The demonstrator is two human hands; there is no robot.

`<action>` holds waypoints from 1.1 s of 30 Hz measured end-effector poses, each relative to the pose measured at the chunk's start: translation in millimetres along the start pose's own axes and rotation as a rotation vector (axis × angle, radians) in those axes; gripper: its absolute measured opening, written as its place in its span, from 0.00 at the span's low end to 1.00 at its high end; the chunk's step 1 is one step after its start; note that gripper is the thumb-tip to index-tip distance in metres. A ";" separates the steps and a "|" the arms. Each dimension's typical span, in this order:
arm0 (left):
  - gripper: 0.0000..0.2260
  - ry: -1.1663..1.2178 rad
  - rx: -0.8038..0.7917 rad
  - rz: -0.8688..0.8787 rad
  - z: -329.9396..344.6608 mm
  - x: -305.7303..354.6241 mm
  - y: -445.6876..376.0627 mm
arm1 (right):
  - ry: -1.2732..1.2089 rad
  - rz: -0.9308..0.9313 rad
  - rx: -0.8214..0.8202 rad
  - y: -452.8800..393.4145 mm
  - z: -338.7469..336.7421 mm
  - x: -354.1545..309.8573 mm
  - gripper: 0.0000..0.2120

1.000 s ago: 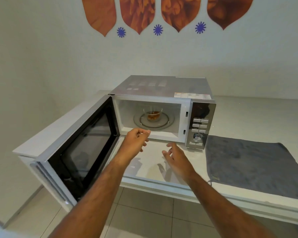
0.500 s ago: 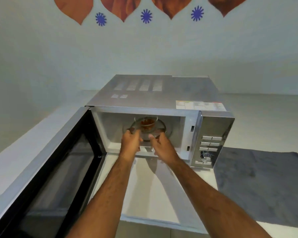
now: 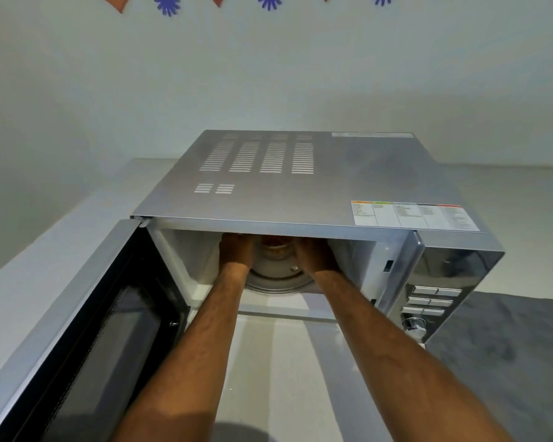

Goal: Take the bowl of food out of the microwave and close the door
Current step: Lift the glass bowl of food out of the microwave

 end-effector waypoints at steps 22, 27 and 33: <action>0.05 0.037 0.055 0.088 -8.7 -1.3 13.0 | -0.019 0.023 0.134 21.3 -7.2 -13.4 0.17; 0.10 0.064 0.111 -0.009 -15.2 -10.8 42.3 | 0.053 -0.022 0.132 51.4 -13.6 -13.2 0.11; 0.09 0.002 0.129 -0.006 -32.0 -11.2 90.6 | -0.001 -0.003 0.065 101.1 -16.4 -1.7 0.08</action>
Point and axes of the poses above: each hand's wrist, its own y-axis away from the middle knuckle, its own z-axis out of the palm, x = y × z, the point moved 6 cm from there along -y, towards the middle knuckle, and after that the axes turned 7 degrees about z, right-handed, at the moved point
